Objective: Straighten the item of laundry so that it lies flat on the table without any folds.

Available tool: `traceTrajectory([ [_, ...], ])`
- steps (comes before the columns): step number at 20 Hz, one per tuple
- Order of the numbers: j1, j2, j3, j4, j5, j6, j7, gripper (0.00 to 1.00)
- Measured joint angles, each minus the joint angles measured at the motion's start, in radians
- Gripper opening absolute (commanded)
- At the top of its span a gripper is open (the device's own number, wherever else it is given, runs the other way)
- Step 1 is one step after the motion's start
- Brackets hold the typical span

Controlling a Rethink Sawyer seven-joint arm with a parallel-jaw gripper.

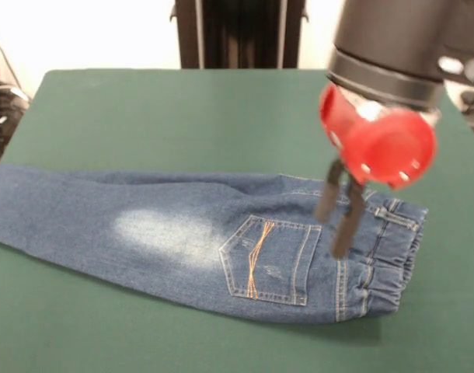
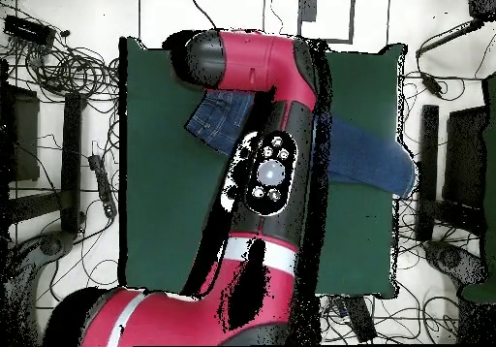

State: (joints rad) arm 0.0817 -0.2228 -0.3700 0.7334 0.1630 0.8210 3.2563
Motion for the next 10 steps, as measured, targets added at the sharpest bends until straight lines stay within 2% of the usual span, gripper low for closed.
traceTrajectory([
  [10,0.026,0.138,0.001,-0.164,0.103,0.197,0.000,1.00],
])
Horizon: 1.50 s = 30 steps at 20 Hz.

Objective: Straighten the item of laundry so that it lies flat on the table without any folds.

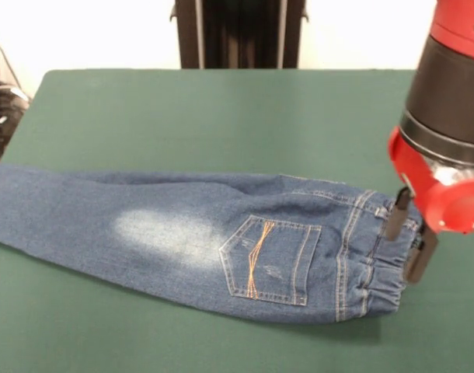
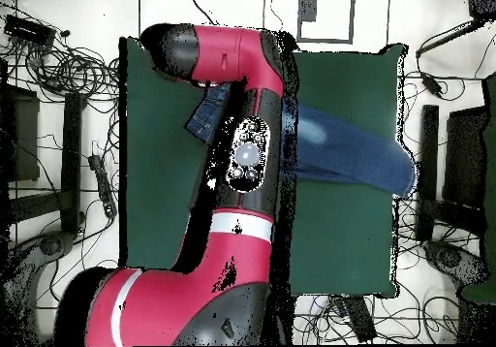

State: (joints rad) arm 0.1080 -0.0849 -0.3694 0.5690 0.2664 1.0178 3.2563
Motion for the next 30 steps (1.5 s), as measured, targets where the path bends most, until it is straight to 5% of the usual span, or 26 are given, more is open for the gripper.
traceTrajectory([
  [30,0.002,0.197,0.001,-0.127,0.070,0.273,0.000,1.00],
])
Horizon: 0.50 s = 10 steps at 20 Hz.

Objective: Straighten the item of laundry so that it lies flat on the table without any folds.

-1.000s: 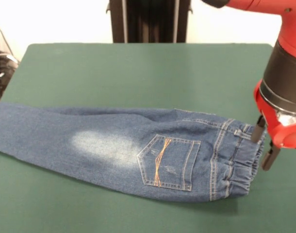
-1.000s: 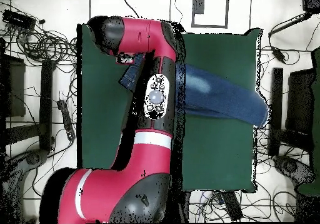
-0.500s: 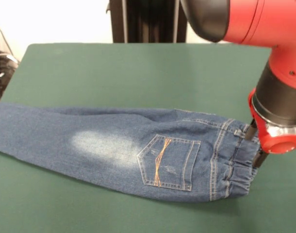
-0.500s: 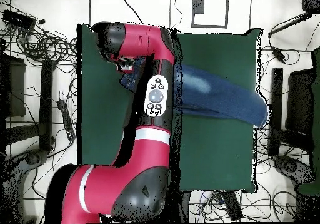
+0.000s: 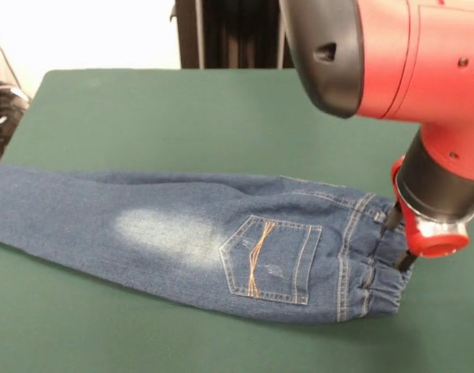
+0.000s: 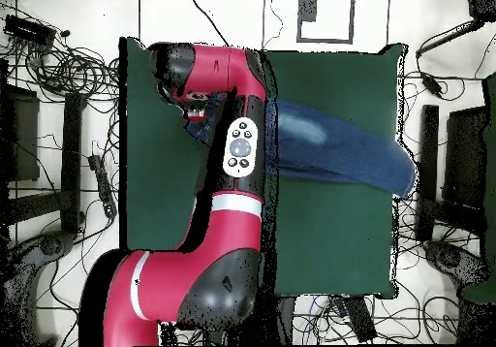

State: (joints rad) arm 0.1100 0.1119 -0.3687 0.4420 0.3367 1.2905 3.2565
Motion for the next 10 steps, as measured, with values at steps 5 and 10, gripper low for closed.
traceTrajectory([
  [5,-0.009,0.023,0.005,-0.030,0.004,0.000,0.000,1.00],
  [10,-0.020,0.028,0.022,-0.043,0.004,0.001,0.000,1.00],
])
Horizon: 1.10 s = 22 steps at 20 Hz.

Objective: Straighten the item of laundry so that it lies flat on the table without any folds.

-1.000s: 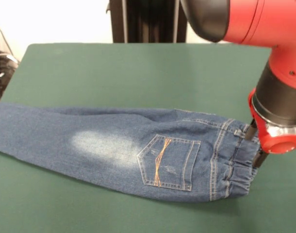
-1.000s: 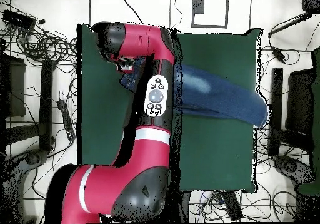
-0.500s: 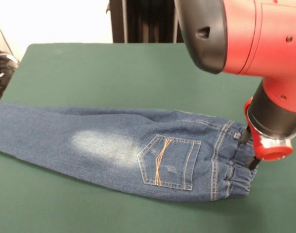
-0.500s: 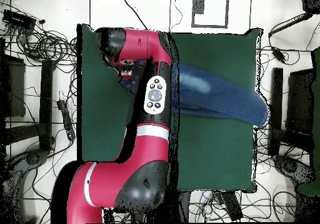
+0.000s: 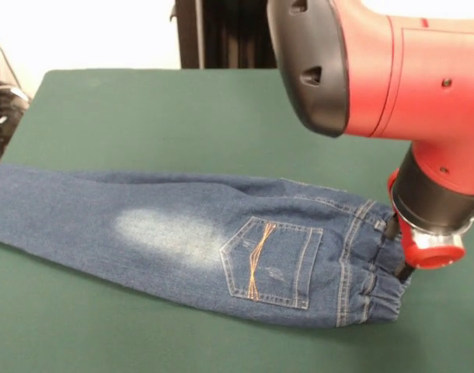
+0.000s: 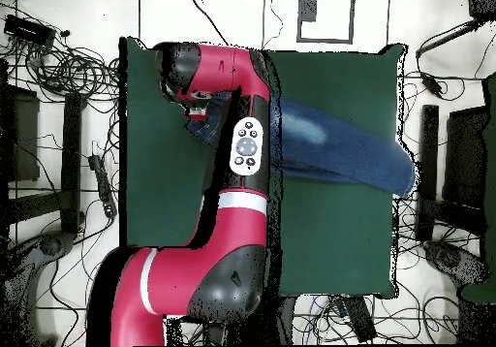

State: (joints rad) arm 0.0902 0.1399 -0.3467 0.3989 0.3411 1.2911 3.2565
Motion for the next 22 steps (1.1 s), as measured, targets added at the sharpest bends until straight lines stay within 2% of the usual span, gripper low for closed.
traceTrajectory([
  [1,-0.006,0.001,0.004,-0.006,0.000,0.000,0.000,0.00],
  [15,-0.021,-0.034,0.057,0.028,-0.006,0.000,0.000,0.00],
  [22,-0.022,-0.123,0.072,0.122,-0.014,-0.001,0.000,0.00],
])
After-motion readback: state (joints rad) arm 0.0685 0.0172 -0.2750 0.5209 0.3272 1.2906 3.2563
